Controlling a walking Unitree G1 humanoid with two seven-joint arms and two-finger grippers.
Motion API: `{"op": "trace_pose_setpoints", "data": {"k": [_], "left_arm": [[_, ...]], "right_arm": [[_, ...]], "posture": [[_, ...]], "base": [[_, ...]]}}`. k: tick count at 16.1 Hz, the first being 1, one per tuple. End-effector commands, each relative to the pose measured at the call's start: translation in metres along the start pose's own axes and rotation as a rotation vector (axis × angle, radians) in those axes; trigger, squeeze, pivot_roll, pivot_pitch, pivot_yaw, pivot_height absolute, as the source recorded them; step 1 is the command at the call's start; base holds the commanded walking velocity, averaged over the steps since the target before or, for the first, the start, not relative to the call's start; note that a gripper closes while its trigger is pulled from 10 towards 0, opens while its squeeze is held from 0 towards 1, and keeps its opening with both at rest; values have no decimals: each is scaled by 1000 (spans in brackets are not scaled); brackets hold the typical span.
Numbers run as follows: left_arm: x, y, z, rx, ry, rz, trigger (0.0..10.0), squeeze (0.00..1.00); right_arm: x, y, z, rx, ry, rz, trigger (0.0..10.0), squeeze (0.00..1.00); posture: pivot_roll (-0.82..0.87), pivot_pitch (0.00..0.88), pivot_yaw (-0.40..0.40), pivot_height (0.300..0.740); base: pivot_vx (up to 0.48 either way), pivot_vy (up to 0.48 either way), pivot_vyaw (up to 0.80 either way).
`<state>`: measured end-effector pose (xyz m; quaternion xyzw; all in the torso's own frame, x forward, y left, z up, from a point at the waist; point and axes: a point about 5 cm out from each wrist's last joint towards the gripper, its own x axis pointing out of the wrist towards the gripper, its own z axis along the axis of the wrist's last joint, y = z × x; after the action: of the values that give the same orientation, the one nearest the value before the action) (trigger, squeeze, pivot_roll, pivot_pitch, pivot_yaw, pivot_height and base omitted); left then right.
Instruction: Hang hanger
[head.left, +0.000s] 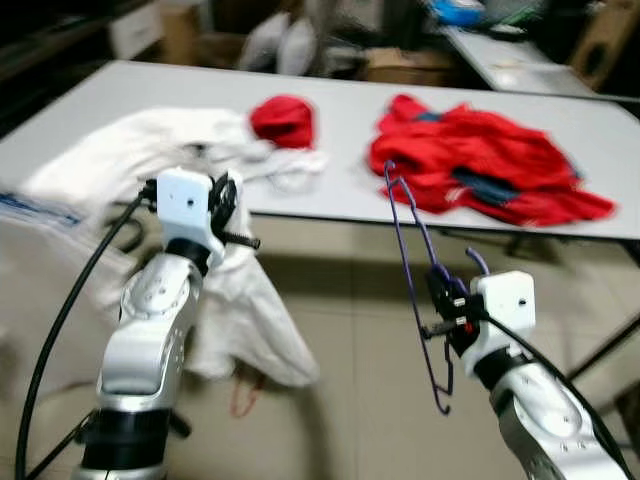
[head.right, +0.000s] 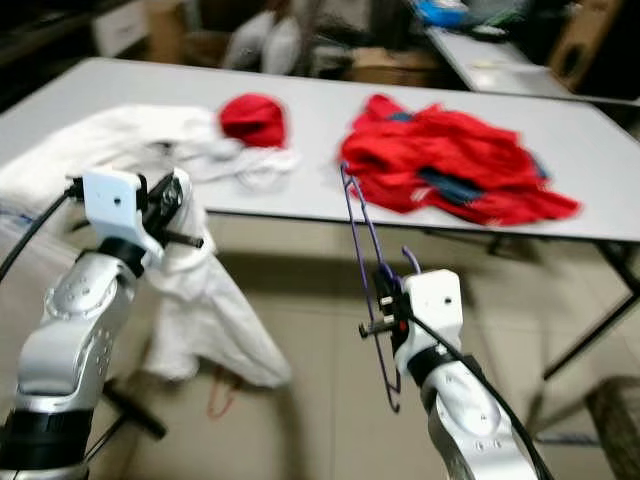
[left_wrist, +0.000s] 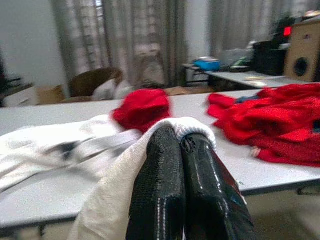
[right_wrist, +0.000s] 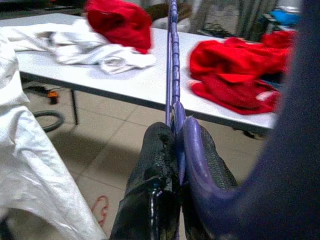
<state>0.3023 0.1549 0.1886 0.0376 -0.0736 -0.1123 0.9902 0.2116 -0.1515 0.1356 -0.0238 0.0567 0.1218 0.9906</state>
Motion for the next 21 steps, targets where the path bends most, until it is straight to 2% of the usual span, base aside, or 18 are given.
{"op": "trace_pose_setpoints", "data": {"k": [1,12,15,16,17,18,19,20,21], "left_arm": [[4,-6,10,11,-33,-41,10000,0],[16,-1,25,21,-87,-55,10000,0],[34,1,41,15,-140,-71,10000,0],[51,4,63,26,-203,-93,10000,0],[77,16,106,47,-318,-91,10000,0],[87,23,131,64,-378,-83,10000,0],[95,31,164,106,-453,-68,10000,0],[100,42,209,158,-551,-36,10000,0],[100,48,239,178,-615,-2,10000,0]], "right_arm": [[-1,-3,6,-5,-28,-17,10000,0],[-1,-4,8,-5,-51,-30,10000,0],[-1,-3,8,-1,-56,-27,10000,0],[1,-2,8,0,-59,-22,10000,0],[2,0,9,2,-65,-15,10000,0],[3,0,10,2,-67,-13,10000,0],[4,0,10,2,-69,-11,10000,0],[5,0,10,1,-71,-10,10000,0],[5,-1,10,0,-73,-12,10000,0]], "posture": [[-29,37,-5,740],[-35,10,11,740],[-31,5,6,740],[-29,4,3,740],[-25,1,-1,740],[-24,1,-3,740],[-22,2,-3,740],[-22,3,4,740],[-24,4,7,740]], "base": [[364,0,0],[360,0,0],[359,0,0],[360,0,0],[352,0,0],[356,0,0],[352,0,0],[322,0,0],[281,0,0]]}}
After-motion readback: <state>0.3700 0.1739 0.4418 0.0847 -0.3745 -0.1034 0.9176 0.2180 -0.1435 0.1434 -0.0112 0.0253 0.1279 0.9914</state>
